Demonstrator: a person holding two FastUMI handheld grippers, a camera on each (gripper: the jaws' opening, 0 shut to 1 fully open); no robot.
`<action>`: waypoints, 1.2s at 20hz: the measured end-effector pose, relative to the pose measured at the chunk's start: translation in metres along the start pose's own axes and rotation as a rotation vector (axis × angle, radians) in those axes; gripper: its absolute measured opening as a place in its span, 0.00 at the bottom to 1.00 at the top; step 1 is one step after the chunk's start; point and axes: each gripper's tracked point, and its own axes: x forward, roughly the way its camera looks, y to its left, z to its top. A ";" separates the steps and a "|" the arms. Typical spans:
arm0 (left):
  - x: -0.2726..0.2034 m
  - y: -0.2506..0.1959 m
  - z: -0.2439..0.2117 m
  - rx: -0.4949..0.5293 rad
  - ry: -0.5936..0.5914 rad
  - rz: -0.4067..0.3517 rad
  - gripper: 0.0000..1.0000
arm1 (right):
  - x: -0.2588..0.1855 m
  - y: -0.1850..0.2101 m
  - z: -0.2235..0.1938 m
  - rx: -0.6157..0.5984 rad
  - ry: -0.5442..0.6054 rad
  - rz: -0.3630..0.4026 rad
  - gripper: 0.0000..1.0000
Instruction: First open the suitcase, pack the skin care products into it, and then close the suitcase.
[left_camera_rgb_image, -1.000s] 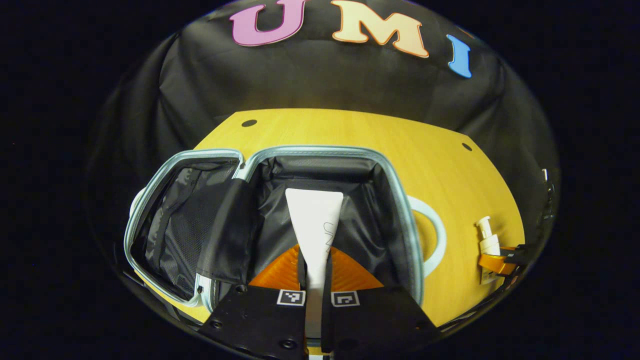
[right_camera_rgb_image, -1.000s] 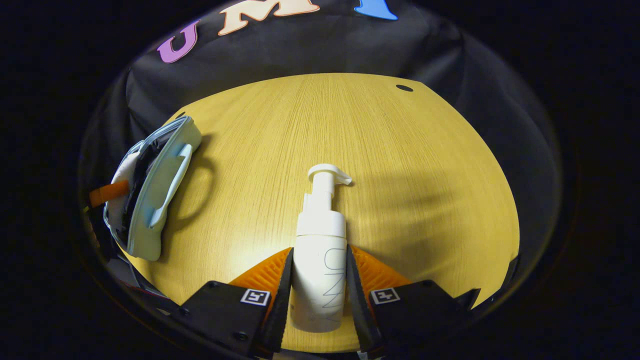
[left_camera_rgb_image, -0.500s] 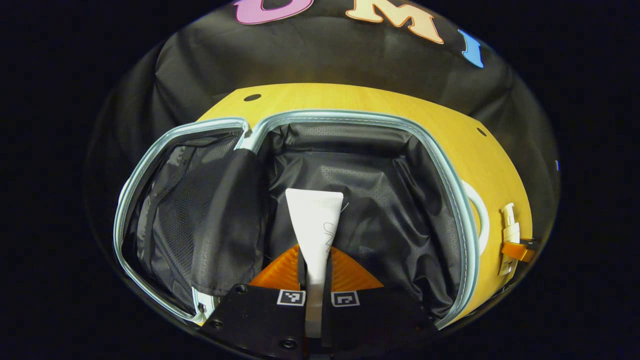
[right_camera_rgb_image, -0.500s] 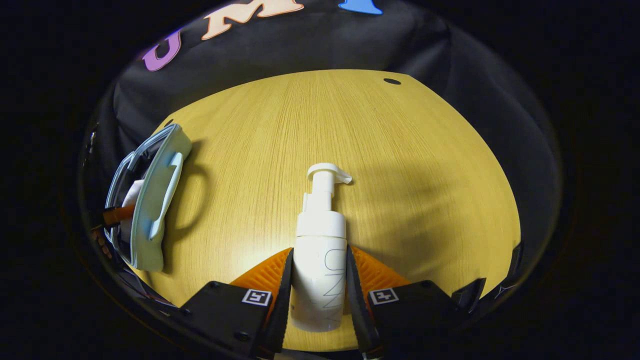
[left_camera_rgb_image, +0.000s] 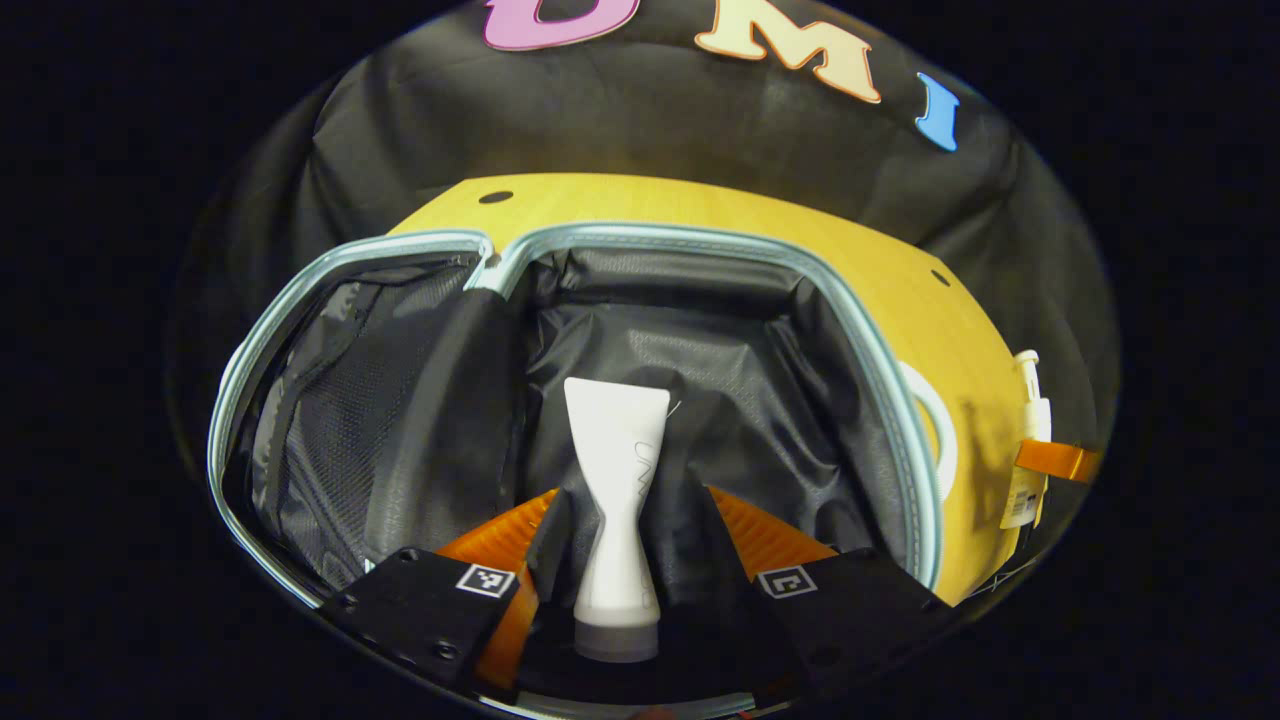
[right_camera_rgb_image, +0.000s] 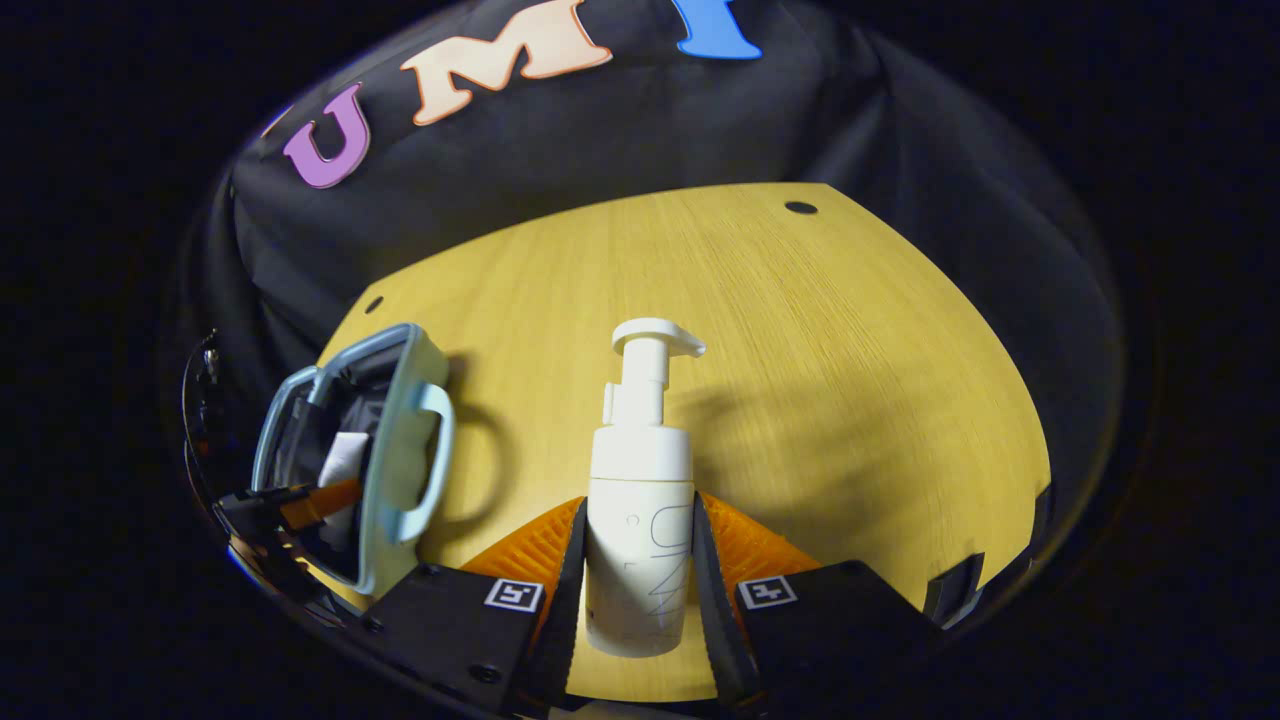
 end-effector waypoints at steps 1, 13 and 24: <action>-0.009 -0.005 0.008 0.010 -0.030 -0.015 0.75 | -0.003 0.015 0.006 -0.002 -0.008 0.024 0.55; -0.090 0.106 0.061 -0.097 -0.231 0.128 0.79 | 0.004 0.181 -0.001 -0.102 0.037 0.268 0.55; -0.133 0.230 0.023 -0.239 -0.220 0.350 0.79 | 0.050 0.256 -0.061 -0.209 0.206 0.285 0.56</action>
